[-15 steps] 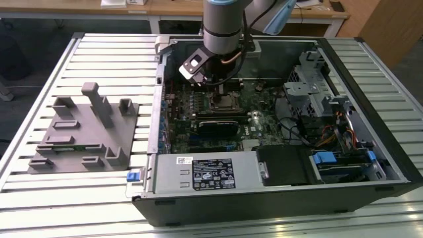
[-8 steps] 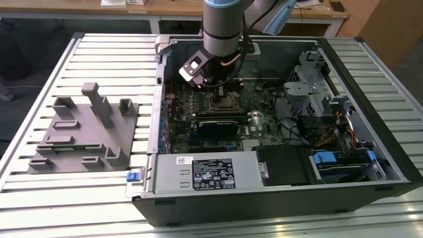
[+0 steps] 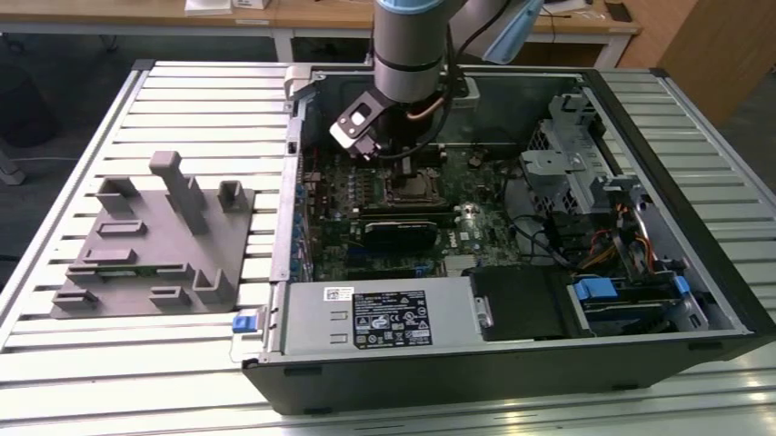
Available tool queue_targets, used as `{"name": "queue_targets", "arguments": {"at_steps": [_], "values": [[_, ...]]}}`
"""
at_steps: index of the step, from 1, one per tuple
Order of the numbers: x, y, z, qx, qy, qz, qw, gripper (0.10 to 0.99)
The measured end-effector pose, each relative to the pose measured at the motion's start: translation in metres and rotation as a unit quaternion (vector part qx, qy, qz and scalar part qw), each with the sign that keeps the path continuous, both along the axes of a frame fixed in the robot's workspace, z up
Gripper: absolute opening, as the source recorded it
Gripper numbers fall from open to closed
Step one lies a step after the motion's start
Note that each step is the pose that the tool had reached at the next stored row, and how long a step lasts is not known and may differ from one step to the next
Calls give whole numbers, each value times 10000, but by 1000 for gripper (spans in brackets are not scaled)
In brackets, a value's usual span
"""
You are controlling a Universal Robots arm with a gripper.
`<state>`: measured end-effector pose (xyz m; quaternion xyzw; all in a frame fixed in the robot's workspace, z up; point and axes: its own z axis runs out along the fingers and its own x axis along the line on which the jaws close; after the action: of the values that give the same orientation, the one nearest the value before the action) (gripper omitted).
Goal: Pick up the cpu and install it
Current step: 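Close the cpu cover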
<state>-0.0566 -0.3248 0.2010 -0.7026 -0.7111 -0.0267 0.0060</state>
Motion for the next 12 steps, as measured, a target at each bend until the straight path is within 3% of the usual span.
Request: {"name": "queue_targets", "arguments": {"at_steps": [3, 8, 12], "values": [[-2, -3, 74, -9, 7, 0, 10000, 106], [5, -3, 75, -20, 7, -9, 10000, 106], [79, -4, 74, -20, 9, -9, 10000, 106]]}}
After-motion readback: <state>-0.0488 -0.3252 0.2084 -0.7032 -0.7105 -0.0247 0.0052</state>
